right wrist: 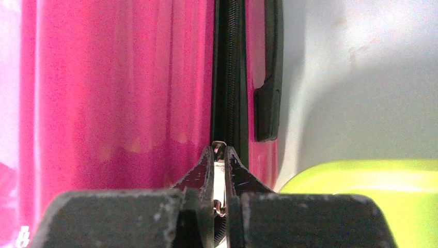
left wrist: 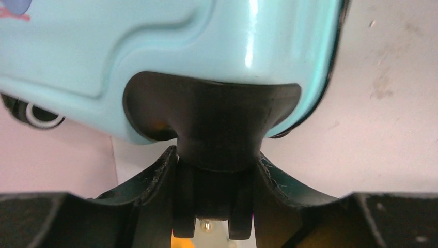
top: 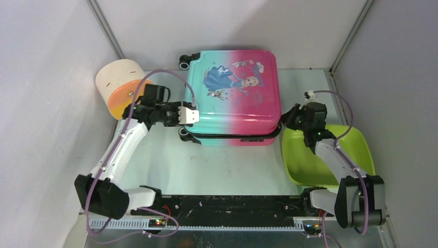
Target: Open, take out, and arrange the luggage
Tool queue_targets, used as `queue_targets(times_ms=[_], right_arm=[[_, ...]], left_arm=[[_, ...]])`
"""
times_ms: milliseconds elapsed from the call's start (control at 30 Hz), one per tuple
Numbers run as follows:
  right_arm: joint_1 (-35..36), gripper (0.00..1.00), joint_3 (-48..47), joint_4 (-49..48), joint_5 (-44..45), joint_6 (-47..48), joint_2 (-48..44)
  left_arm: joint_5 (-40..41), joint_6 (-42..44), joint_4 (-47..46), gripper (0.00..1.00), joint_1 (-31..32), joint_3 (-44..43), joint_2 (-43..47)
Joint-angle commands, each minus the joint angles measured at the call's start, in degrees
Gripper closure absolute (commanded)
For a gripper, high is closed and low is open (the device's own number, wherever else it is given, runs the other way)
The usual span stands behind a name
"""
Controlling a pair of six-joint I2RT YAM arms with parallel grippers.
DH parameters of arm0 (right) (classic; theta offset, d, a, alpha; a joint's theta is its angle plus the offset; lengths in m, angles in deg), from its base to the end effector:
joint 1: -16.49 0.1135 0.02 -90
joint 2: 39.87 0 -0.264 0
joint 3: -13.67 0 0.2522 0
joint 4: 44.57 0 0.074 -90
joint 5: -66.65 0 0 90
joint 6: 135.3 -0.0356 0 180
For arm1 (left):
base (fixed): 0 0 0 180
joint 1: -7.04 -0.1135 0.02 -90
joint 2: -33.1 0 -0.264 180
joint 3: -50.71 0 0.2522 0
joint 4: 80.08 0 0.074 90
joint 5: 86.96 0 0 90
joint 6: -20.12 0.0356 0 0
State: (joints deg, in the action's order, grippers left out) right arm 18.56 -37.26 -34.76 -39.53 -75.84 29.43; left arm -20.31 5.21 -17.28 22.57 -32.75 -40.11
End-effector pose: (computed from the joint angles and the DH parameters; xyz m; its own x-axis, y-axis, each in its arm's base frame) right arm 0.2609 0.0194 0.2299 -0.5488 0.4685 -0.6923 -0.0015 0.8276 0.5612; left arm 0.2436 -0.0823 0.3264 0.2651 0.8471 -0.4605 0.8621 0.0056 0.5066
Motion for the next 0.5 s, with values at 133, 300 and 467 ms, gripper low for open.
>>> queue_targets(times_ms=[133,300,467], right_arm=[[13.5,1.0,1.7,12.3,3.9,-3.0,-5.8],[13.9,1.0,1.7,12.7,4.9,-3.3,-6.8],[13.9,1.0,1.7,12.0,3.9,-4.0,-7.8]], left_arm=[[1.6,-5.1,-10.1,0.4,-4.1,3.5,11.5],[2.0,-11.2,-11.8,0.16,2.9,5.8,19.9],[4.3,-21.7,-17.8,0.08,12.6,12.0,28.8]])
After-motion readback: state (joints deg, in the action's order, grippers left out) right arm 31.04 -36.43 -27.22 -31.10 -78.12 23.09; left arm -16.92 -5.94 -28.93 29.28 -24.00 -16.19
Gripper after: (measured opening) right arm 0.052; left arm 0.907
